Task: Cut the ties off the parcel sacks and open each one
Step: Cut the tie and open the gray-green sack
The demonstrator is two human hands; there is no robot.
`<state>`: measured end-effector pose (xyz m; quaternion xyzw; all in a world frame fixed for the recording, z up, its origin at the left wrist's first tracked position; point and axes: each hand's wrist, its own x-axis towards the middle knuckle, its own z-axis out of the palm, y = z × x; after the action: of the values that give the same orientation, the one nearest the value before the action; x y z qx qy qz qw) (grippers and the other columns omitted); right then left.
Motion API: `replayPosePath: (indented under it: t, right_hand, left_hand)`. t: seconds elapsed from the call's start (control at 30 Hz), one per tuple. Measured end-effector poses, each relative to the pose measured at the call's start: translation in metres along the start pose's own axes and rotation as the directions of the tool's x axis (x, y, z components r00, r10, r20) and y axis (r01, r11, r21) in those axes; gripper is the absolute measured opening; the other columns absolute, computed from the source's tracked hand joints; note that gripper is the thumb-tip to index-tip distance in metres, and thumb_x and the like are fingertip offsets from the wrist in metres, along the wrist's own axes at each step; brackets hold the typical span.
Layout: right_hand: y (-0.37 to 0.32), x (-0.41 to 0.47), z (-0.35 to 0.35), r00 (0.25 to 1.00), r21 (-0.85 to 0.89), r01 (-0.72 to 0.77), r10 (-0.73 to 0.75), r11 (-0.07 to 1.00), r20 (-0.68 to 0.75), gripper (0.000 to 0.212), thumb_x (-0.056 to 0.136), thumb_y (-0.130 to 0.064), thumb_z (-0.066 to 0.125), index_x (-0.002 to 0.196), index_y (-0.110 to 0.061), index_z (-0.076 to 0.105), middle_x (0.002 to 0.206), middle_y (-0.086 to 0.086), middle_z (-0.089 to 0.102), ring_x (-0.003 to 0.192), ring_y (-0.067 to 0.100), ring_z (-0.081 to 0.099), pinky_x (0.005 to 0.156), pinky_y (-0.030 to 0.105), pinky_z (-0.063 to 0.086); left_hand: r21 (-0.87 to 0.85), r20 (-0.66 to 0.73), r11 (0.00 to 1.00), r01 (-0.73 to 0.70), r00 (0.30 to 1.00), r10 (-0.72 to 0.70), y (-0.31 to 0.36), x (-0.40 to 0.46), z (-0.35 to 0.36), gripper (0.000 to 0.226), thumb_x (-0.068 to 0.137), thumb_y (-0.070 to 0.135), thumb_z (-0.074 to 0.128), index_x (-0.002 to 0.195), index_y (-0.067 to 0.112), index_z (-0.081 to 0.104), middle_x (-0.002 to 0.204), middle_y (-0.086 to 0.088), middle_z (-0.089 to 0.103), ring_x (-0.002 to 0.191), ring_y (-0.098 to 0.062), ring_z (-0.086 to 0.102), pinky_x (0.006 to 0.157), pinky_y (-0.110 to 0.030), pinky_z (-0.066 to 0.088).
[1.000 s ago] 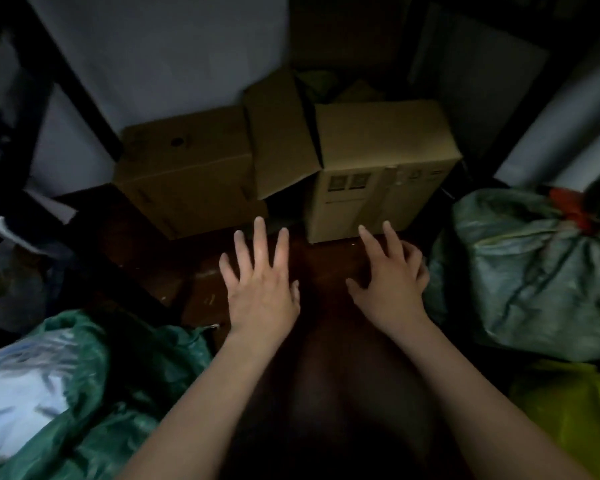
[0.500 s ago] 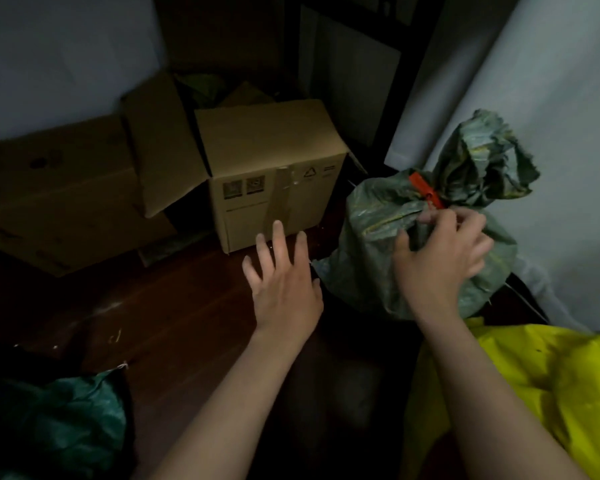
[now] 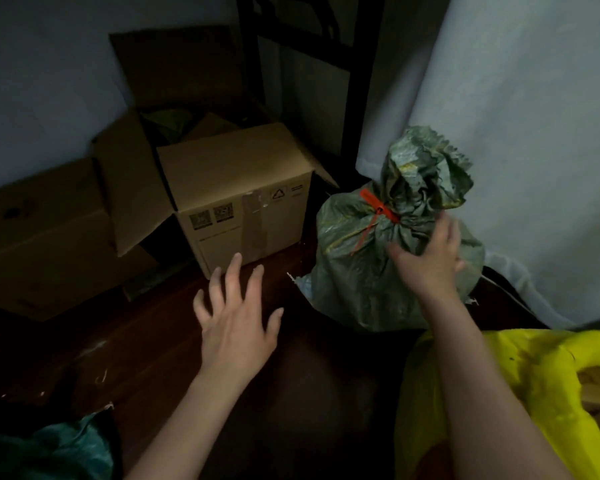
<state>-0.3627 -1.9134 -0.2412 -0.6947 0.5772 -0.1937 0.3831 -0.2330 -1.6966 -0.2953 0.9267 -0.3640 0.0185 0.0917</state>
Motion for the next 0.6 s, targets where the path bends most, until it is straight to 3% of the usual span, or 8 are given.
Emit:
replayPosePath:
  t: [0.07, 0.17, 0.23, 0.3, 0.43, 0.5, 0.6]
  right_hand:
    - [0.004, 0.008, 0.006, 0.998, -0.044, -0.014, 0.017, 0.999, 0.065, 0.072, 0.09, -0.046, 0.063, 0.149, -0.028, 0.026, 0.163, -0.005, -0.011, 0.147, 0.038, -0.003, 0.114, 0.057, 0.015]
    - [0.011, 0.014, 0.015, 0.998, -0.056, 0.049, -0.051, 0.997, -0.026, 0.058, 0.089, -0.045, 0.065, 0.138, -0.022, 0.044, 0.163, -0.001, -0.004, 0.146, 0.04, 0.003, 0.114, 0.053, 0.015]
    - [0.015, 0.02, 0.019, 0.99, -0.043, 0.119, -0.121, 0.992, -0.069, 0.051, 0.088, -0.04, 0.068, 0.13, -0.016, 0.053, 0.16, 0.006, 0.018, 0.144, 0.039, 0.016, 0.117, 0.051, 0.019]
    - [0.017, 0.024, 0.024, 0.983, 0.012, 0.179, -0.178, 0.984, -0.043, 0.045, 0.087, -0.034, 0.07, 0.122, -0.008, 0.06, 0.141, 0.015, 0.049, 0.135, 0.04, 0.037, 0.113, 0.052, 0.029]
    - [0.01, 0.014, 0.036, 0.954, 0.104, 0.298, -0.292, 0.949, -0.069, 0.032, 0.086, -0.026, 0.071, 0.111, -0.008, 0.063, 0.114, 0.015, 0.066, 0.113, 0.036, 0.056, 0.096, 0.05, 0.044]
    - [0.003, 0.008, 0.041, 0.933, 0.183, 0.359, -0.351, 0.915, -0.077, 0.024, 0.086, -0.022, 0.072, 0.105, -0.008, 0.065, 0.105, 0.009, 0.068, 0.103, 0.029, 0.061, 0.09, 0.042, 0.049]
    - [-0.009, 0.0, 0.048, 0.926, 0.349, 0.369, -0.373, 0.862, -0.059, 0.015, 0.087, -0.02, 0.071, 0.1, -0.013, 0.065, 0.094, -0.006, 0.067, 0.093, 0.012, 0.064, 0.081, 0.018, 0.049]
  left_hand:
    - [0.021, 0.035, 1.0, 0.017, 0.999, -0.018, -0.002, -0.001, -0.001, 0.075, 0.085, 0.056, 0.054, 0.147, 0.028, 0.024, 0.157, -0.003, 0.002, 0.143, -0.03, 0.008, 0.111, -0.058, 0.019]
    - [0.023, 0.024, 0.999, 0.041, 0.999, -0.042, -0.007, -0.002, -0.002, 0.075, 0.085, 0.058, 0.052, 0.148, 0.028, 0.023, 0.157, -0.003, 0.002, 0.144, -0.029, 0.008, 0.111, -0.058, 0.02]
    - [-0.013, 0.016, 0.998, 0.067, 0.998, -0.067, -0.009, 0.002, -0.005, 0.075, 0.085, 0.059, 0.05, 0.148, 0.028, 0.023, 0.157, -0.002, 0.002, 0.143, -0.029, 0.008, 0.11, -0.059, 0.019]
    - [-0.046, 0.003, 0.996, 0.078, 0.997, -0.078, -0.01, 0.007, -0.01, 0.073, 0.087, 0.062, 0.044, 0.148, 0.029, 0.022, 0.158, -0.001, 0.001, 0.143, -0.029, 0.007, 0.111, -0.059, 0.017]
    - [-0.126, -0.045, 0.992, 0.026, 0.998, -0.032, -0.01, 0.015, -0.031, 0.067, 0.089, 0.071, 0.017, 0.148, 0.04, 0.019, 0.158, 0.008, -0.002, 0.144, -0.025, 0.002, 0.112, -0.06, 0.011]
    - [-0.191, -0.094, 0.981, -0.022, 0.996, 0.004, -0.01, 0.018, -0.045, 0.061, 0.09, 0.071, 0.012, 0.146, 0.047, 0.02, 0.157, 0.014, -0.001, 0.143, -0.021, 0.001, 0.112, -0.059, 0.009]
    - [-0.321, -0.165, 0.937, -0.136, 0.983, 0.086, -0.008, 0.022, -0.064, 0.053, 0.092, 0.068, 0.015, 0.142, 0.054, 0.023, 0.156, 0.021, 0.004, 0.142, -0.014, 0.005, 0.112, -0.053, 0.008]
